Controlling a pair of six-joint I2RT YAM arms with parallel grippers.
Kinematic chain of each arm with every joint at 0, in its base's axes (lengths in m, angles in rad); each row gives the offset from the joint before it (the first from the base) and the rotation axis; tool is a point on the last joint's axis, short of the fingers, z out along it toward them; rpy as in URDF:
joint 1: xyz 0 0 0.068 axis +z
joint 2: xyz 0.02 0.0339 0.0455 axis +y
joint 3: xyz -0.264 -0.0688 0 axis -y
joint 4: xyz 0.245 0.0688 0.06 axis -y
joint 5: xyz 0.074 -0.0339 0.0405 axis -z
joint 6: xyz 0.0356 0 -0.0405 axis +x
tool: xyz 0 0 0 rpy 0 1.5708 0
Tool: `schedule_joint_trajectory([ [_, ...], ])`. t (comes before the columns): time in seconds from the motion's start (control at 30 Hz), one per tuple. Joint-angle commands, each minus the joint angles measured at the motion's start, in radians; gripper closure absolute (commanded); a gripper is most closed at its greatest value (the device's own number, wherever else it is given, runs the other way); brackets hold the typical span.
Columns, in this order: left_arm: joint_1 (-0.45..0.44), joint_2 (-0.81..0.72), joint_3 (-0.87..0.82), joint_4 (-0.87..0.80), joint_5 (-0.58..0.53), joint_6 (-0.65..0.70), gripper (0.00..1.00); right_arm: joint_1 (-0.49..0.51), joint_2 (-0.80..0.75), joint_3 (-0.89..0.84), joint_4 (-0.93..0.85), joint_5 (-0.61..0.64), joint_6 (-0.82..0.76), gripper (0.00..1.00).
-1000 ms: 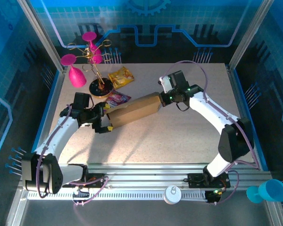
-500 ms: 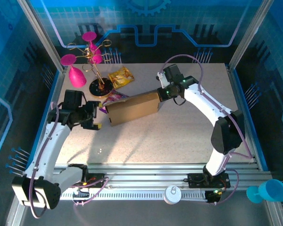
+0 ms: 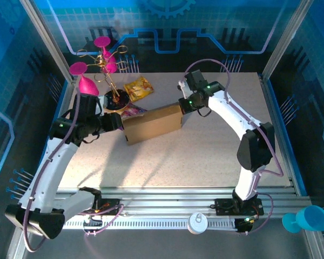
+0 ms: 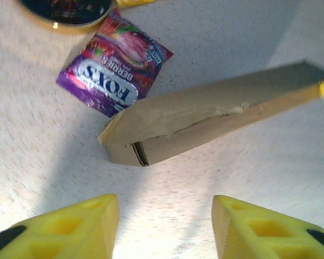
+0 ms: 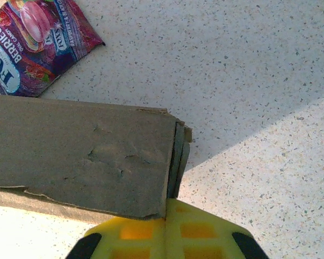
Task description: Fold the paper box
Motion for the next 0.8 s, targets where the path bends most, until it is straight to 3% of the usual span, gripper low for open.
schedule_joint_trajectory([
  [0.0, -0.031, 0.025, -0.014, 0.027, -0.07, 0.342, 0.43, -0.019, 0.034, 0.036, -0.084, -0.03, -0.017, 1.0],
  [0.13, -0.051, 0.076, -0.01, 0.039, -0.091, 0.454, 0.37, -0.032, 0.048, 0.055, -0.1, -0.047, -0.024, 1.0],
  [0.3, -0.054, 0.135, -0.019, 0.044, -0.117, 0.47, 0.38, -0.044, 0.062, 0.074, -0.112, -0.065, -0.025, 1.0],
  [0.5, -0.049, 0.185, -0.006, 0.082, -0.188, 0.482, 0.42, -0.045, 0.064, 0.075, -0.117, -0.079, -0.032, 1.0],
  [0.77, -0.037, 0.253, 0.029, 0.082, -0.108, 0.468, 0.53, -0.046, 0.062, 0.07, -0.114, -0.078, -0.029, 1.0],
])
